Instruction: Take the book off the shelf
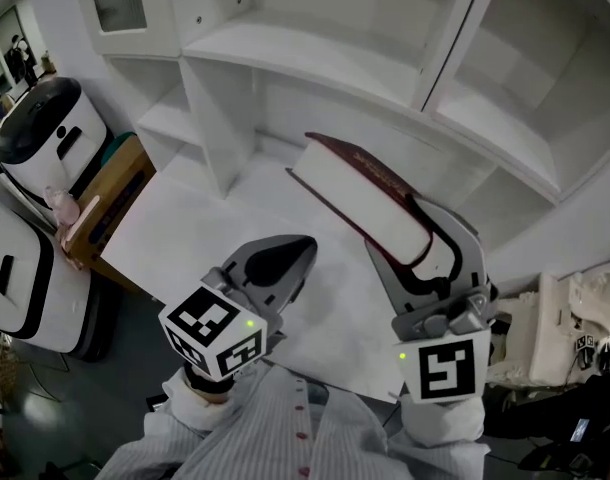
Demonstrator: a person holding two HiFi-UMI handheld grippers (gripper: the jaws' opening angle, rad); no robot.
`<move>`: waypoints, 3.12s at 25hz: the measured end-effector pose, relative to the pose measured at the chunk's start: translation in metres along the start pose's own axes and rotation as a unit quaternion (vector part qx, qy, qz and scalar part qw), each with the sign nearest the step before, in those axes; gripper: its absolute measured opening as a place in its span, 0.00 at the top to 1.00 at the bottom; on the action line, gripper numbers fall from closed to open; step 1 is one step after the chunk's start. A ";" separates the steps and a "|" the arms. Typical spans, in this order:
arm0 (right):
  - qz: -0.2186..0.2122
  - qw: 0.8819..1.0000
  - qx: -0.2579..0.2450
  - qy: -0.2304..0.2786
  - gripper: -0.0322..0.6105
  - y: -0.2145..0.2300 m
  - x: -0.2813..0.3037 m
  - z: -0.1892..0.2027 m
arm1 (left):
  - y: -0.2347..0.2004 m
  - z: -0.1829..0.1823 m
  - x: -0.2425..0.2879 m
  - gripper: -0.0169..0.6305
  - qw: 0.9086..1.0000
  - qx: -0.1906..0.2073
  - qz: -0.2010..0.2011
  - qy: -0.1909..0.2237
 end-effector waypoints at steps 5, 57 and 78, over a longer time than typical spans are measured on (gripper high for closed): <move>-0.012 0.999 0.039 -0.034 0.62 0.000 0.011 0.030 | -0.003 0.005 0.025 0.96 1.000 -0.004 0.016 -0.014; -0.004 0.891 0.434 -0.133 0.62 -0.066 0.019 0.151 | -0.027 0.050 0.097 0.96 0.990 -0.013 0.101 -0.096; 0.027 0.897 0.423 -0.122 0.62 -0.072 0.021 0.134 | -0.033 0.051 0.077 0.96 0.989 0.012 0.117 -0.090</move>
Point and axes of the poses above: the fingertips, and each gripper's own axes: x forward along the fingers, y to its right, z out of its underside, the point moved 6 cm from there along -x, backward along the fingers, and after that the axes turned 7 degrees about -y, right-handed, at the moved point
